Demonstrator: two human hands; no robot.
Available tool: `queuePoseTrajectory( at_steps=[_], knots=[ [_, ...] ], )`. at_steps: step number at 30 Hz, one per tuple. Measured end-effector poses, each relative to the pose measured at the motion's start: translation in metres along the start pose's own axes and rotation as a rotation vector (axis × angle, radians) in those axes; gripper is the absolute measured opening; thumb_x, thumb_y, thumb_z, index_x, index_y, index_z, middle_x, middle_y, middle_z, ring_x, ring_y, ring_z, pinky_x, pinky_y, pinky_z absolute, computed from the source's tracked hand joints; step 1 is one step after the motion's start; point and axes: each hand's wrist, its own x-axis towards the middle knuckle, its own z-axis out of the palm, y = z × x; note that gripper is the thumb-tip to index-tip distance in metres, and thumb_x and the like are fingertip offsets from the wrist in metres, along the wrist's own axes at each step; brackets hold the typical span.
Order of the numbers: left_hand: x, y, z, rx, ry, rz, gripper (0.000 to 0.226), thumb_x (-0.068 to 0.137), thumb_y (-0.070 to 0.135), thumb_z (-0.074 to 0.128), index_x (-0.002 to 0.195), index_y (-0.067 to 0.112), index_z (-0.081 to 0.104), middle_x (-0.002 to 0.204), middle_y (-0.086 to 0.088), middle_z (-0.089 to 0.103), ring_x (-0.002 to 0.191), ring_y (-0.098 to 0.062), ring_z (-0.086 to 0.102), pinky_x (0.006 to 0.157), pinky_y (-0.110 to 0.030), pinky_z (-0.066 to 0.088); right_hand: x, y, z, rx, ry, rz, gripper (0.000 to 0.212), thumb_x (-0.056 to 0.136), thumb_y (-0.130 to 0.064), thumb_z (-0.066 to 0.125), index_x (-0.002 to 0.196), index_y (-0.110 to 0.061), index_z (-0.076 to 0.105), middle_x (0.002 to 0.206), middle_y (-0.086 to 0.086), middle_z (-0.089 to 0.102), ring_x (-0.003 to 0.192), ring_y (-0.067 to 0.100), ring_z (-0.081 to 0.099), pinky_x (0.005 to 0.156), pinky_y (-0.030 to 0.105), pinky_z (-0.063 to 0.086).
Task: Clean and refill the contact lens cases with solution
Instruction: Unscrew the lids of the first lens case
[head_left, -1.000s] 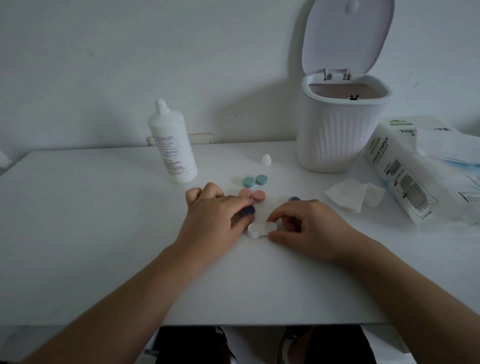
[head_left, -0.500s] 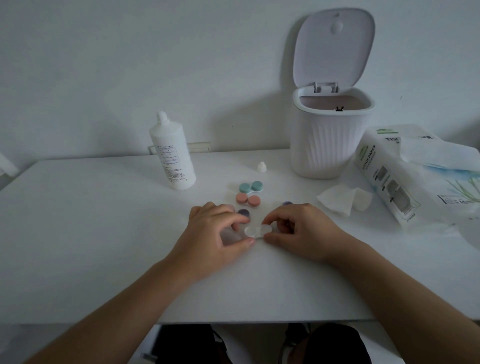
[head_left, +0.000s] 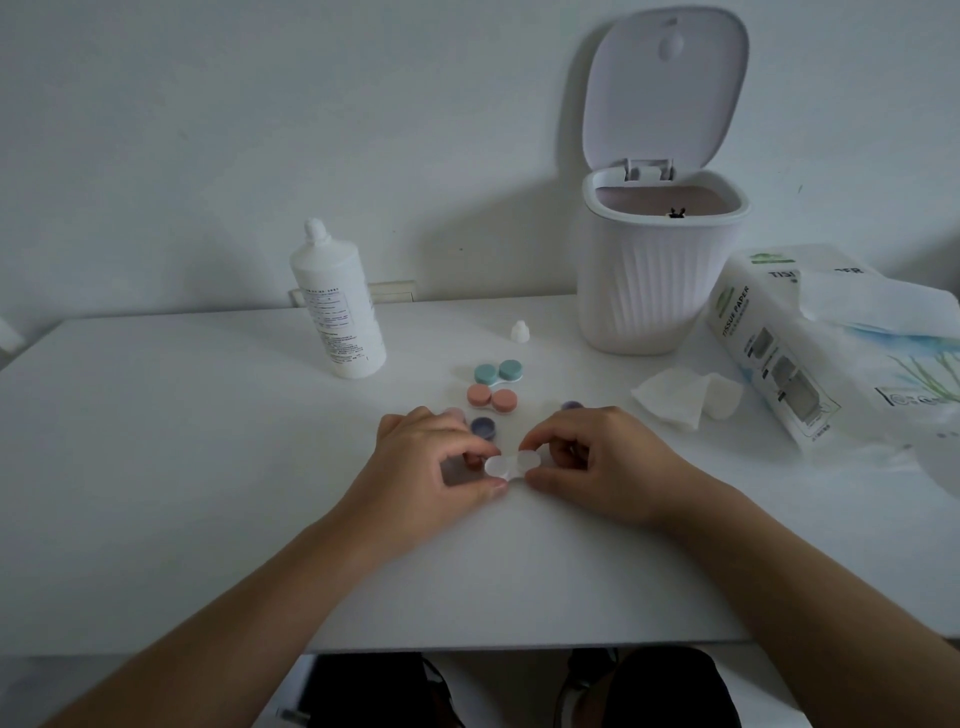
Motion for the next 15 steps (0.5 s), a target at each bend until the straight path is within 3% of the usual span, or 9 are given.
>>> queuePoseTrajectory(
  at_steps=[10, 15],
  knots=[
    [0.001, 0.0, -0.005, -0.082, -0.001, -0.053, 0.032, 0.072, 0.064, 0.065, 0.088, 0.039, 0.074, 0.084, 0.017, 0.065, 0.093, -0.006, 0.055, 0.094, -0.036, 0.034, -0.004, 0.002, -0.004, 0.101, 0.05, 0.021, 0.025, 0.084, -0.033, 0.079, 0.107, -0.027, 0.074, 0.067, -0.011, 0.056, 0.06, 0.007, 0.052, 0.062, 0.015, 0.041],
    [0.005, 0.003, -0.014, -0.135, -0.011, -0.097, 0.02, 0.073, 0.046, 0.08, 0.09, 0.038, 0.077, 0.093, 0.026, 0.068, 0.097, -0.004, 0.057, 0.09, -0.044, 0.045, -0.007, 0.008, -0.014, 0.142, 0.251, 0.083, 0.01, 0.088, -0.02, 0.076, 0.098, -0.022, 0.076, 0.068, -0.009, 0.061, 0.06, 0.01, 0.055, 0.061, 0.015, 0.042]
  ],
)
